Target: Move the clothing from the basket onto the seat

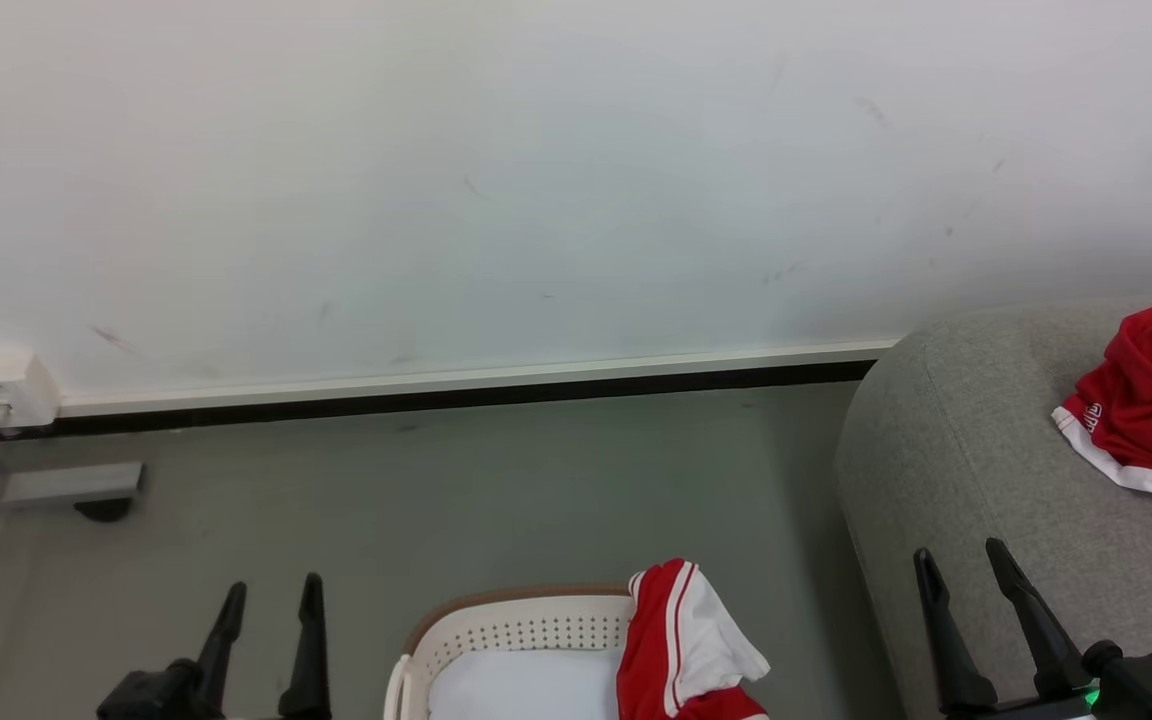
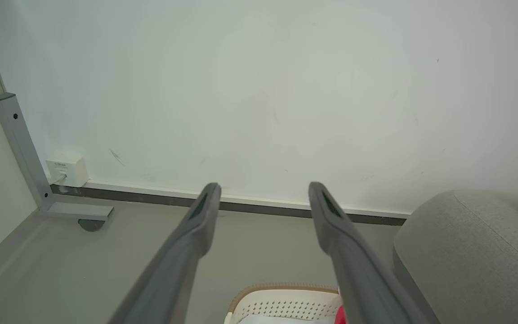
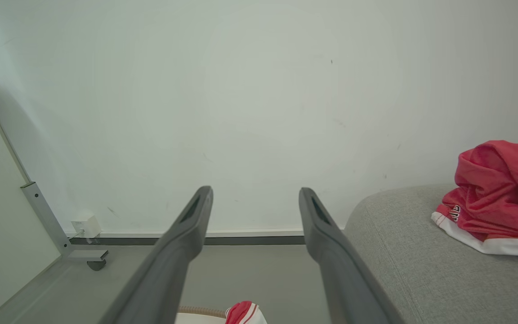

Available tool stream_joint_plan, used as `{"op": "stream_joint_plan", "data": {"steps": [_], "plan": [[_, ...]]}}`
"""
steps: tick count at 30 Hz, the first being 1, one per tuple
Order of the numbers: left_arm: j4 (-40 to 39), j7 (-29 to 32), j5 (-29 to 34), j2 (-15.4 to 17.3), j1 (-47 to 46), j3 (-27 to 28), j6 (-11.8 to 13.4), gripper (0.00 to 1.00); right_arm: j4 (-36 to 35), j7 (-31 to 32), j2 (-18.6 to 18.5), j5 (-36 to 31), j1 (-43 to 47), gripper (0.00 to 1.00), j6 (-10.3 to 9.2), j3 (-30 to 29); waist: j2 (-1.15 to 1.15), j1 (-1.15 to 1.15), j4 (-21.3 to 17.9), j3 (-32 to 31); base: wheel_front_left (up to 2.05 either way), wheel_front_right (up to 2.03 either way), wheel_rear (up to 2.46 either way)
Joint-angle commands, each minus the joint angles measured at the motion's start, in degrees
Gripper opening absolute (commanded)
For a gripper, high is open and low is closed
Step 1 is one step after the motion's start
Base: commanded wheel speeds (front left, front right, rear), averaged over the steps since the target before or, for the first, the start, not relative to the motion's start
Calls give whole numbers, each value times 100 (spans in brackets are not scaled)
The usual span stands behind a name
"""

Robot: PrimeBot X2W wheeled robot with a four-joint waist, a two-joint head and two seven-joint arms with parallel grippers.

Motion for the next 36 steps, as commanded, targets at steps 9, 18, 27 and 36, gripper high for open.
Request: {"op": "stream_joint_plan", "data": {"steps": [9, 18, 27, 36], "plan": [[81, -3, 71, -41, -153, -109, -125, 100, 95, -16, -159, 113, -62, 100, 0, -166, 0, 0, -192, 118, 0, 0, 0], [538, -2, -18, -46, -429, -419, -202, 100, 185, -8, -293, 265, -302, 100, 0, -273, 0, 0, -697, 502, 0, 0, 0], [1520, 63, 14, 147, -1282, -984, -262, 100, -23, -8, -318, 323, -793, 100, 0, -358, 0, 0, -1213, 1270, 0, 0, 0], [2362, 440, -286, 458, -2221, -1993, -273, 100, -226, -8, -258, 319, -1340, 100, 0, -609, 0, 0, -1515, 2121, 0, 0, 0]]}}
